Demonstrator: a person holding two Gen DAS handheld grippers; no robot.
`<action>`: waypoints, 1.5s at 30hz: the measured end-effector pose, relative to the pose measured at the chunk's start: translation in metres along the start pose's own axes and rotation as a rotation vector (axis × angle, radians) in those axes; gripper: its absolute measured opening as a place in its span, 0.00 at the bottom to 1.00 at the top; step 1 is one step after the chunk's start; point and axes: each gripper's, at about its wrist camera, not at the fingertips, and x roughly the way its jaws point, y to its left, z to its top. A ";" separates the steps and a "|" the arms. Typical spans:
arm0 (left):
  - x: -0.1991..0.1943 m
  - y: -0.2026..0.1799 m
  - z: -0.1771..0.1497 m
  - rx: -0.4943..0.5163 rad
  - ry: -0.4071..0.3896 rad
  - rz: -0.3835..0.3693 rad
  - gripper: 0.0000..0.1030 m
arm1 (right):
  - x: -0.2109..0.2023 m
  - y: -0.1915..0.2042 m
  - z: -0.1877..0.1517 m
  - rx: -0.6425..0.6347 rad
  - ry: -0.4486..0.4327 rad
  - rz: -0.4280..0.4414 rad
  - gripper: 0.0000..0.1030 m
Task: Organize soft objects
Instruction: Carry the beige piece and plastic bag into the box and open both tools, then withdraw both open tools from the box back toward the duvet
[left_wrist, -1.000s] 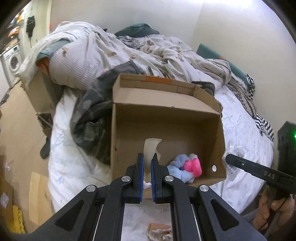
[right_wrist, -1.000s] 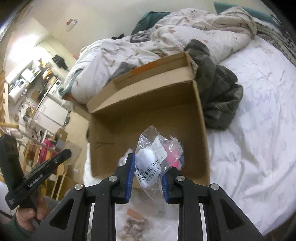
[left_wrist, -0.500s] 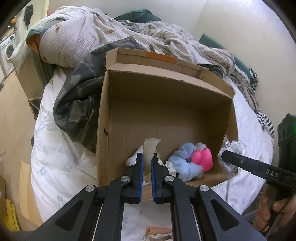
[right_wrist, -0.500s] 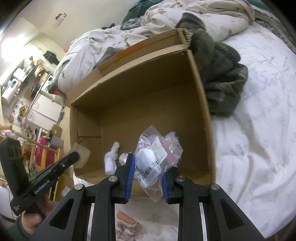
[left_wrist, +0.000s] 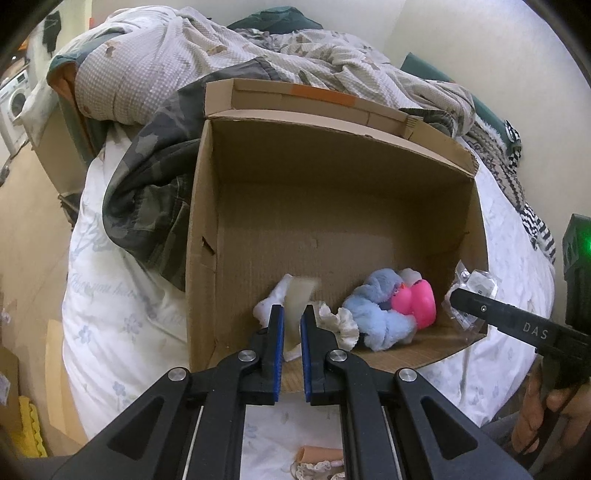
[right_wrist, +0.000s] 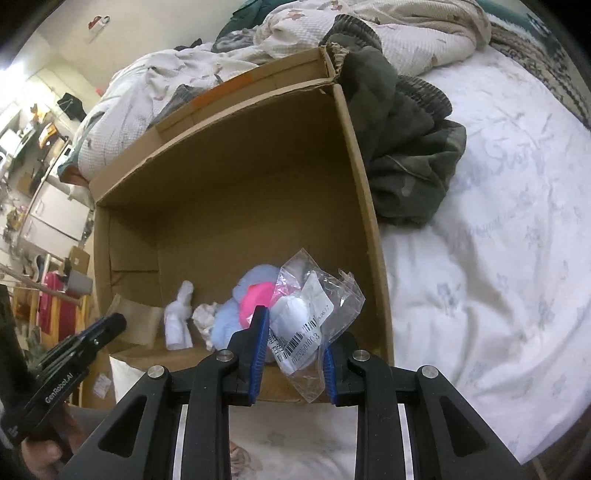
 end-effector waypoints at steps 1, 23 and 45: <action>0.000 0.000 0.000 0.001 0.000 0.003 0.06 | 0.000 0.000 0.001 0.002 0.000 0.001 0.27; -0.003 -0.005 -0.001 0.013 0.008 0.022 0.64 | -0.017 -0.004 0.004 0.062 -0.085 0.032 0.70; -0.008 -0.002 -0.008 0.013 0.008 0.072 0.64 | -0.024 0.023 0.001 -0.054 -0.118 0.014 0.76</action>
